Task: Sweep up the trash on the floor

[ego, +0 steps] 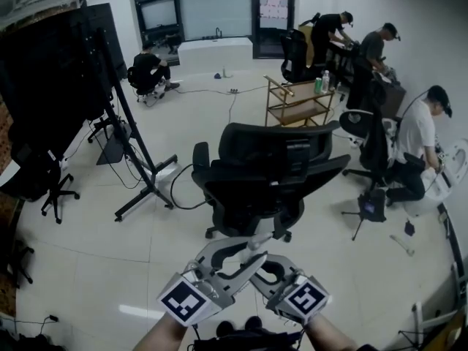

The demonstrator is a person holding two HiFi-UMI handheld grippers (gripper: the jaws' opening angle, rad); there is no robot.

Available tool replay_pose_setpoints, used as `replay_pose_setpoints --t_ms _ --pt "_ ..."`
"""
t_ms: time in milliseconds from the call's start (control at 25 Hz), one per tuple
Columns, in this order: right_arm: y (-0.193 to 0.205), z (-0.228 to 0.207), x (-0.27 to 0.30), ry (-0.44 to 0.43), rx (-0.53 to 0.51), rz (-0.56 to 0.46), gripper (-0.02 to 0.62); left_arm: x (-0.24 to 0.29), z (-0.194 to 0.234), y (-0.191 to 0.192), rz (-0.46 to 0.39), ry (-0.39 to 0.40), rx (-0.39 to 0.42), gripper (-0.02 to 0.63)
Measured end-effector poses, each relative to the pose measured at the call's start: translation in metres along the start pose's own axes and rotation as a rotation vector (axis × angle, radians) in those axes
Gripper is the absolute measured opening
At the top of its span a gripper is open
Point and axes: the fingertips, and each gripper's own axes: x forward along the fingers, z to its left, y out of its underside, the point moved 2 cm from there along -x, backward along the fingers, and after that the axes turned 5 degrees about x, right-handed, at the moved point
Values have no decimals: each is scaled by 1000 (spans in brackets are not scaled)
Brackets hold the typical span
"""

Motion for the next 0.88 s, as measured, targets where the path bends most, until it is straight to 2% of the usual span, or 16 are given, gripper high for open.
replay_pose_setpoints --t_ms 280,440,640,880 --pt "11 -5 15 -111 30 23 86 -1 12 13 78 -64 2 107" --pt "16 -8 23 -136 33 36 86 -2 17 22 104 -74 12 107" --pt "24 -13 37 -127 37 58 86 -7 29 36 116 -54 -6 106" --pt "35 -22 66 -61 24 99 87 -19 55 57 94 5 -53 106"
